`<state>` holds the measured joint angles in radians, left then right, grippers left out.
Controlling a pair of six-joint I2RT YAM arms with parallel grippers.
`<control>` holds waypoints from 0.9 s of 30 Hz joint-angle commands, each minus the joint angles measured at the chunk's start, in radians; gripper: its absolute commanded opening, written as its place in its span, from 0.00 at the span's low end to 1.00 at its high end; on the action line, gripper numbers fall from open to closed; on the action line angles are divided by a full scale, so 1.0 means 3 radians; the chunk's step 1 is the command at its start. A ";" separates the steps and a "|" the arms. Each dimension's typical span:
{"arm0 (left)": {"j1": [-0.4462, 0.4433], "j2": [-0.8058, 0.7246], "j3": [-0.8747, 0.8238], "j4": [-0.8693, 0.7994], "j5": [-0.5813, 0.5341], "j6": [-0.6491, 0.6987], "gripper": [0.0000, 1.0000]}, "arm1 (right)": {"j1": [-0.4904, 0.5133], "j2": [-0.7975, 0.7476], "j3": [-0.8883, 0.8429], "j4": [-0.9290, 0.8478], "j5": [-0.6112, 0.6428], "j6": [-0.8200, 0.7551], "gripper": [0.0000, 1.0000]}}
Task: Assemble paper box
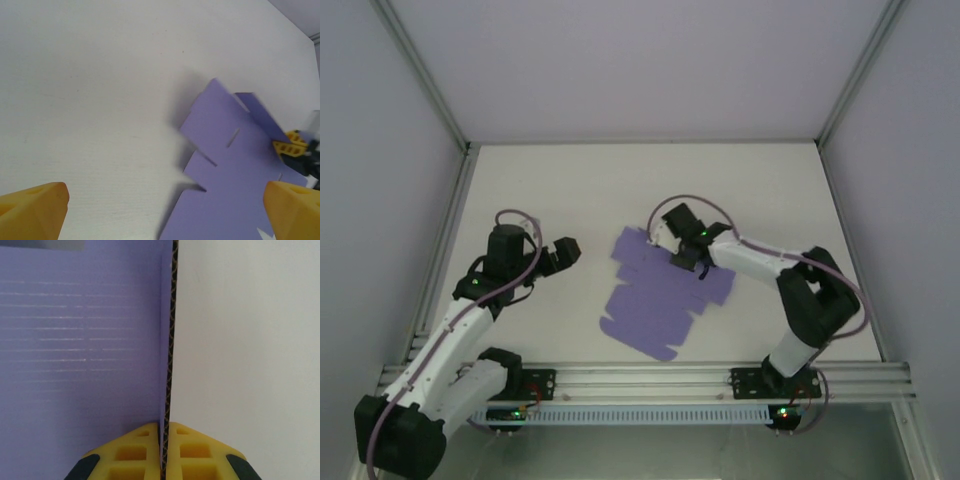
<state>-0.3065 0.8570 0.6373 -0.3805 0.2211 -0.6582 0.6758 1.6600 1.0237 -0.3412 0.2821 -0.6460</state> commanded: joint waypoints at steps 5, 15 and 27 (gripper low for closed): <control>0.0020 0.0107 0.0012 0.0141 0.0234 -0.0039 1.00 | 0.0280 0.0204 -0.0784 0.2640 0.0354 -0.1774 0.00; -0.0033 0.0784 0.0244 0.0948 0.1039 -0.0443 1.00 | 0.0592 0.0836 -0.1233 0.4898 0.0253 -0.2677 0.00; -0.0240 0.1477 0.0732 0.0905 0.0988 -0.0423 1.00 | 0.0646 0.0108 -0.1080 0.3247 0.0040 -0.1901 0.00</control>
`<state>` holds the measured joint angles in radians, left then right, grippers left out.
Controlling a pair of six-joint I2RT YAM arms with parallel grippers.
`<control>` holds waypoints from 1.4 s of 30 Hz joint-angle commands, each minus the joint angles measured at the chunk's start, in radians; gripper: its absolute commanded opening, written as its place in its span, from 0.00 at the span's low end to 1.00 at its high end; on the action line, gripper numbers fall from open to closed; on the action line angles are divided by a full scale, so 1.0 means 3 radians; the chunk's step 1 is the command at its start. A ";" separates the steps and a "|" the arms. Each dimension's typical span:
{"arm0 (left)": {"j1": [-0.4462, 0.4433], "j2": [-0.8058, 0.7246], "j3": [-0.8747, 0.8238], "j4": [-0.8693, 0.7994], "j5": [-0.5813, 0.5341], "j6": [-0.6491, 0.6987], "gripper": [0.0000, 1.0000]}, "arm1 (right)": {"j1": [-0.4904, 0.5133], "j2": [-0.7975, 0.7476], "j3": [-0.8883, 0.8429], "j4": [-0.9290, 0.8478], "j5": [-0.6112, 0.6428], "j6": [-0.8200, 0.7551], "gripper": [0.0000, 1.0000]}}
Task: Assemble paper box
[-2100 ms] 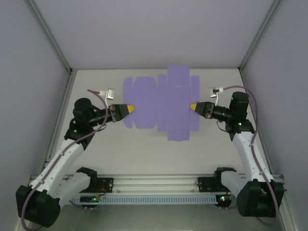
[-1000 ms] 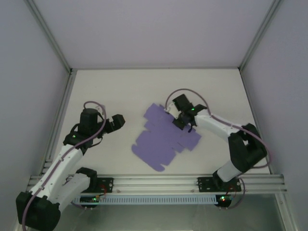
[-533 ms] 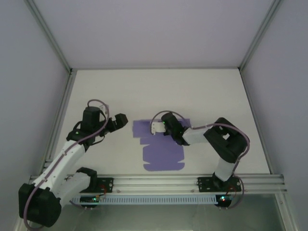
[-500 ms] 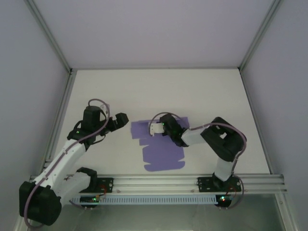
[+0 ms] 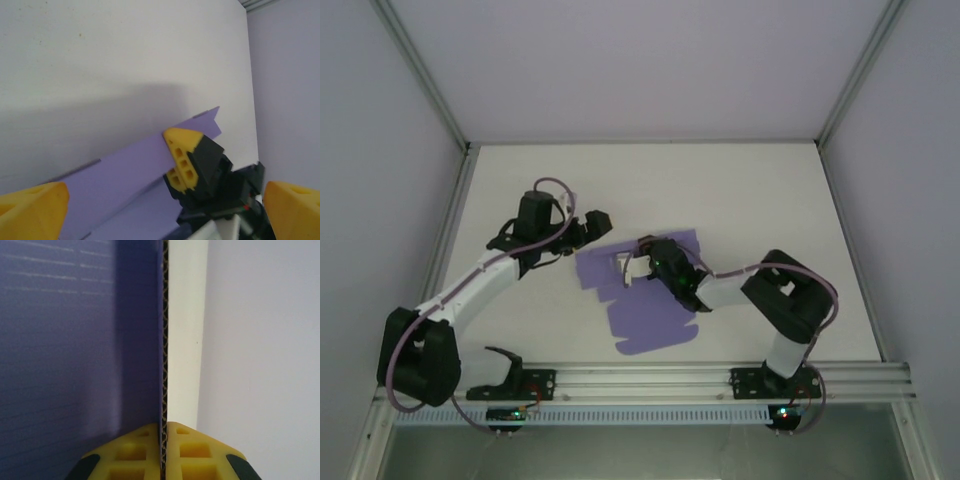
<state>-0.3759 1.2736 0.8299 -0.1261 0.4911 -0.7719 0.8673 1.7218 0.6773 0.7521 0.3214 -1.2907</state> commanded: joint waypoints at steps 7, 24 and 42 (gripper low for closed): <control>-0.0059 0.0291 0.0052 0.0309 0.0343 -0.0207 0.84 | 0.0013 -0.0027 0.0109 -0.0375 0.0056 0.0263 0.00; -0.0340 0.0316 -0.0156 0.0140 0.0171 -0.0319 0.77 | -0.0013 -0.0255 0.0198 -0.0452 0.0215 0.0521 0.00; -0.0465 0.0324 -0.0395 0.1188 0.0178 -0.0917 0.71 | 0.0021 -0.0728 0.0075 -0.0591 -0.0310 0.1035 0.00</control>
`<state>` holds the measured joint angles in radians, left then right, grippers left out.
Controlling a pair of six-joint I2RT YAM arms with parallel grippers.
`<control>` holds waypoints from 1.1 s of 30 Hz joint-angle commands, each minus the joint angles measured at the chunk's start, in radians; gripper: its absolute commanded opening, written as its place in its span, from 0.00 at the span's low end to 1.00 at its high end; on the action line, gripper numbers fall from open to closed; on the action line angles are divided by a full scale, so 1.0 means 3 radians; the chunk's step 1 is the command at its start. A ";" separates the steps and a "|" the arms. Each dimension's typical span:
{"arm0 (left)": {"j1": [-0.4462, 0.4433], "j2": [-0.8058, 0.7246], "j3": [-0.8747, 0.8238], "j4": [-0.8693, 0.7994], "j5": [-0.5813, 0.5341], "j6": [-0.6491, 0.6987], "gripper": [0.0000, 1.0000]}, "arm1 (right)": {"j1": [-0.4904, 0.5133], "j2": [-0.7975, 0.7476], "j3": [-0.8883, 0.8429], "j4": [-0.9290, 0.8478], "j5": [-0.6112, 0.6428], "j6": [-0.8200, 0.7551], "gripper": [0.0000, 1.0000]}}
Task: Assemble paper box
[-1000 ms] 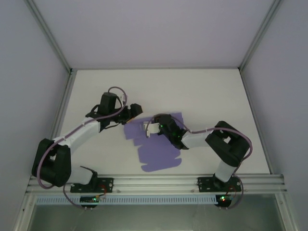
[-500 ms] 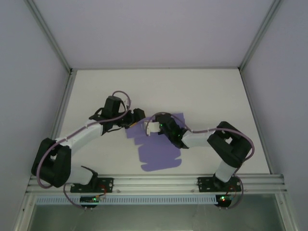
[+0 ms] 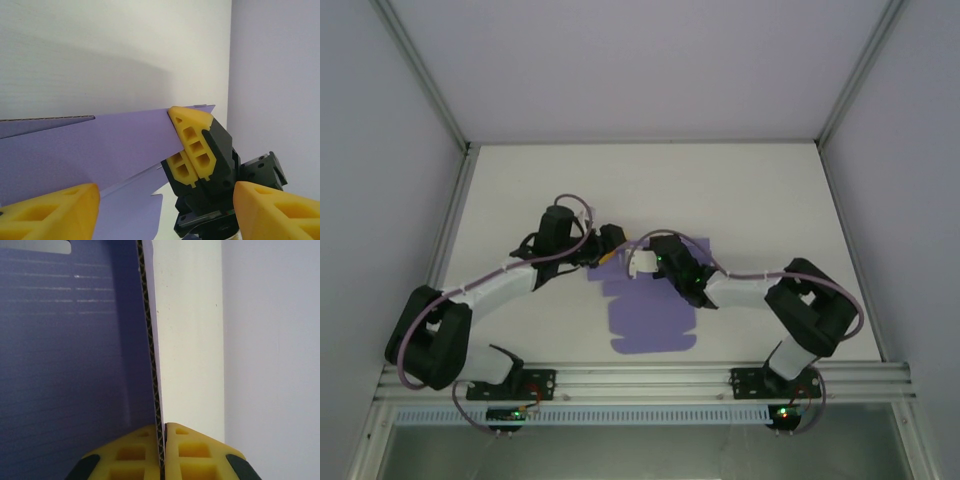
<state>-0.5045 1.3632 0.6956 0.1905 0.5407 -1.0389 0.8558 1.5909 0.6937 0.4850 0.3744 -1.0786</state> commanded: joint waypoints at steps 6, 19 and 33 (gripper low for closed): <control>0.0019 -0.0274 0.0399 -0.0663 -0.0138 0.0395 0.77 | -0.0031 -0.0482 -0.0016 -0.0032 -0.0705 0.0352 0.00; 0.0356 -0.0796 0.0627 -0.1209 -0.0049 0.0688 0.89 | -0.0342 -0.0726 0.0544 -0.1761 -0.1267 0.0447 0.00; 0.0107 -0.0464 0.0794 -0.1222 0.0150 0.0907 0.83 | -0.0485 -0.0533 0.1045 -0.2462 -0.1565 0.0706 0.00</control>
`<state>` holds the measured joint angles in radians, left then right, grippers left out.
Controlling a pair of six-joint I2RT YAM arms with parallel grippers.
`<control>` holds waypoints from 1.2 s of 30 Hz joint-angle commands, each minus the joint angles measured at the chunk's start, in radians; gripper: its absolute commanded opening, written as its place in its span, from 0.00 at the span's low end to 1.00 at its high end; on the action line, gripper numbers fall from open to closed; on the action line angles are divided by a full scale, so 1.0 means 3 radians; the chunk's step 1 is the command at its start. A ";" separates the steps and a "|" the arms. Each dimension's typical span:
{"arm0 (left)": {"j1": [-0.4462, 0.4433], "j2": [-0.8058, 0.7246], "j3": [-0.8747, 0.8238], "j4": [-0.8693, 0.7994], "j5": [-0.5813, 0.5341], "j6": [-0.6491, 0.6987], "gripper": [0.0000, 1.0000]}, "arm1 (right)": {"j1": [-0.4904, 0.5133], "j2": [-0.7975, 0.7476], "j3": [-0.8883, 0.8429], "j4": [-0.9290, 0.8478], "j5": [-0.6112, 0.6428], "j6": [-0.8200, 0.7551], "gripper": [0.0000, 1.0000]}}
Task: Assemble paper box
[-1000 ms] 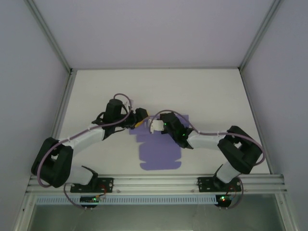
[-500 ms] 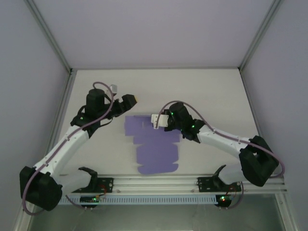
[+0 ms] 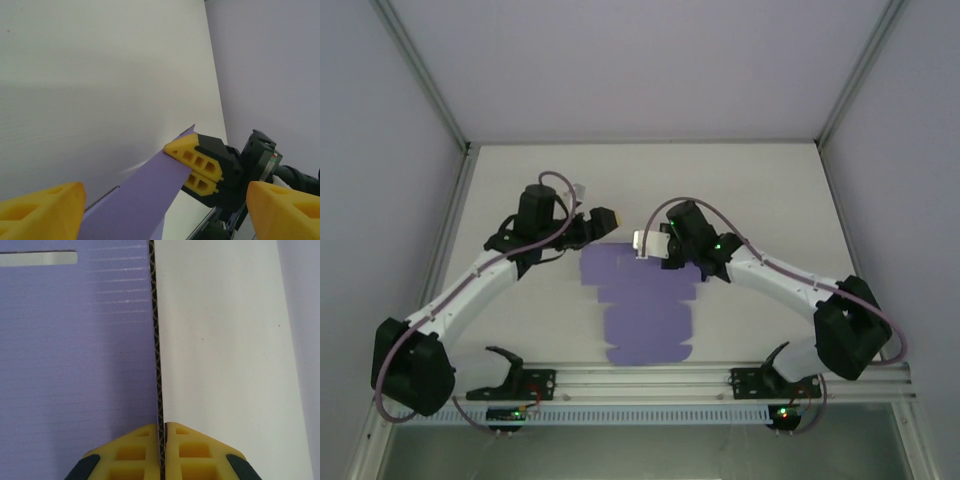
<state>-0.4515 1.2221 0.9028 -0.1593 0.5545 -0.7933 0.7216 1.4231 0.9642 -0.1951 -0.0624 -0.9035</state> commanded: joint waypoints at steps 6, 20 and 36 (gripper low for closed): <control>-0.0200 0.0025 0.0085 0.0039 0.0166 0.0067 0.80 | -0.0046 0.0131 0.0192 -0.0190 0.0043 0.0188 0.00; -0.0457 0.0342 -0.0002 0.0336 0.0177 -0.0161 0.78 | -0.0065 0.0081 0.0199 0.0026 0.0182 0.0458 0.00; -0.0466 0.0486 -0.0592 0.2414 0.0142 -0.1452 0.69 | -0.0064 -0.0059 -0.0091 0.0589 -0.0143 0.0655 0.00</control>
<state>-0.5636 1.3396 0.7448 0.3607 0.5766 -1.1259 0.6788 1.4437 0.9474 -0.1436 -0.0063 -0.7197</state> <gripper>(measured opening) 0.708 0.072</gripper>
